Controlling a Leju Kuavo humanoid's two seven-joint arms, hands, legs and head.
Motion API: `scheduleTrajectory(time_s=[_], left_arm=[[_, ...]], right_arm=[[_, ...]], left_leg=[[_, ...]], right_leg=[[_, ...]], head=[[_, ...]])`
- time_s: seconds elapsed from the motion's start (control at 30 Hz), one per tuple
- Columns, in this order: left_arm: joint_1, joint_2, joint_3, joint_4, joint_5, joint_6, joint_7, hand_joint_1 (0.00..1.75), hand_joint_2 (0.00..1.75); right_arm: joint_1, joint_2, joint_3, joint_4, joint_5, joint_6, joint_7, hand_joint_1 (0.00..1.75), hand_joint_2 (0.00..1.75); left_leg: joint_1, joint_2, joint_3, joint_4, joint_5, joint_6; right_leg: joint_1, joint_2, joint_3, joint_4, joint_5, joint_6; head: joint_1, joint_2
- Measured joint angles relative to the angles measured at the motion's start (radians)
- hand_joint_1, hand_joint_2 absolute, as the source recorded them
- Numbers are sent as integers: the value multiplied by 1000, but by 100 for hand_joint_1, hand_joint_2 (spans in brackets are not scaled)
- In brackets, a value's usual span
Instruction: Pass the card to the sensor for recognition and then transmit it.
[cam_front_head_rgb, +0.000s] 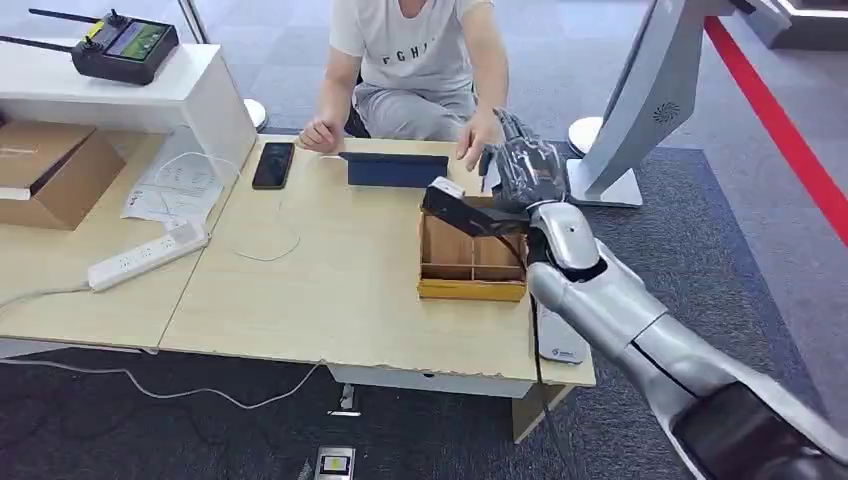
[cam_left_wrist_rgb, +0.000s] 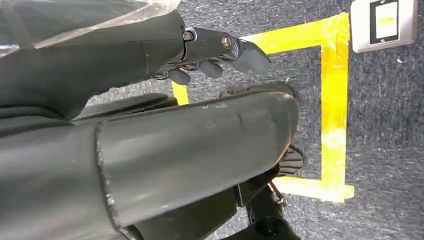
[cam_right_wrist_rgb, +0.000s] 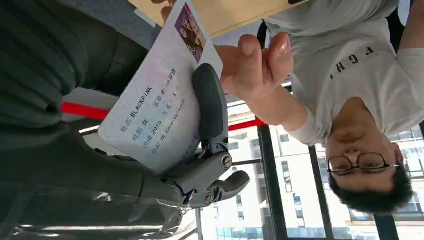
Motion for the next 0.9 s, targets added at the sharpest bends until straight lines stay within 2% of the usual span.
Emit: scheduleTrajectory(time_s=[0.4,0.43,0.47,0.53,0.63,0.9], left_arm=[[3,0,0,0,-12,-32,29,0,0],[3,0,0,0,-15,-34,29,0,0],[3,0,0,0,-17,-35,30,0,0],[3,0,0,0,-21,-35,30,0,0],[3,0,0,0,-23,-35,32,0,0],[10,0,0,0,-12,-27,21,0,0]], right_arm=[[-6,15,32,80,8,-12,19,175,175],[-6,13,34,82,8,-12,21,0,175],[-5,13,36,87,8,-13,21,0,0],[-2,12,37,93,6,-13,21,0,0],[5,11,35,100,-34,-13,-26,0,0],[15,7,38,113,36,-48,-3,0,0]], left_leg=[[0,0,0,0,0,0],[0,0,0,0,0,0],[0,0,0,0,0,0],[0,0,0,0,0,0],[0,0,0,0,0,0],[0,0,0,0,0,0]], right_leg=[[0,0,0,0,0,0],[0,0,-1,0,0,0],[0,0,-1,0,0,0],[0,0,-1,0,0,0],[0,0,-1,0,0,0],[0,0,-1,0,0,0]], head=[[0,0],[0,0],[0,0],[0,0],[0,0],[0,0]])
